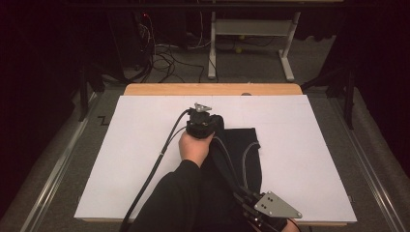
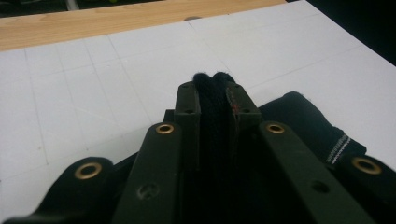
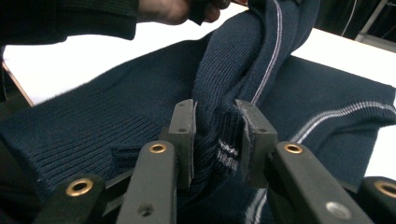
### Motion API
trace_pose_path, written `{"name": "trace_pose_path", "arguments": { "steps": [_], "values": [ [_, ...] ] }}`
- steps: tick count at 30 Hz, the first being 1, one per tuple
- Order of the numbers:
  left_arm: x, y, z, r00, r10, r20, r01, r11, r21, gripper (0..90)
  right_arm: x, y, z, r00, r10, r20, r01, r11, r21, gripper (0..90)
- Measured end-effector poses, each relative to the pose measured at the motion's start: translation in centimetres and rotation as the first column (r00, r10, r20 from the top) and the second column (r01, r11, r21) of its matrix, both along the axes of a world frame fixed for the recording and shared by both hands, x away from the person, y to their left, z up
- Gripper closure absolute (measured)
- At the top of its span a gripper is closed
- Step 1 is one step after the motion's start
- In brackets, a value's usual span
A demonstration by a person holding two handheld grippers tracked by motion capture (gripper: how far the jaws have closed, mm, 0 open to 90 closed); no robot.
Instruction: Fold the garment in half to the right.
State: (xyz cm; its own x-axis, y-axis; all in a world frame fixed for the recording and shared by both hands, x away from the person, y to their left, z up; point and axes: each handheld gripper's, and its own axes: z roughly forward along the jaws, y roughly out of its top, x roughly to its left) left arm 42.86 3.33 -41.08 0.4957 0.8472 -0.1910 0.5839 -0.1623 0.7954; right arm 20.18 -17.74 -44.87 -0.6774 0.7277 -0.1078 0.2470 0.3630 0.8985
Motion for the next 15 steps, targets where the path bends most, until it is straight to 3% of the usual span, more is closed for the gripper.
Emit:
{"name": "trace_pose_path", "arguments": {
  "steps": [9,15],
  "values": [
    [-0.1,-1.1,-0.5,0.9995,-0.025,-0.019,0.025,0.9997,-0.007,73.6,-0.5,-0.7,-0.7,0.9995,-0.012,-0.028,0.011,0.9995,-0.031,69.2],
    [0.1,-1.6,-0.8,0.9992,-0.030,-0.028,0.030,0.9995,-0.005,72.6,-0.5,-1.2,-0.8,0.9989,-0.017,-0.045,0.016,0.9997,-0.020,68.4]
  ]
}}
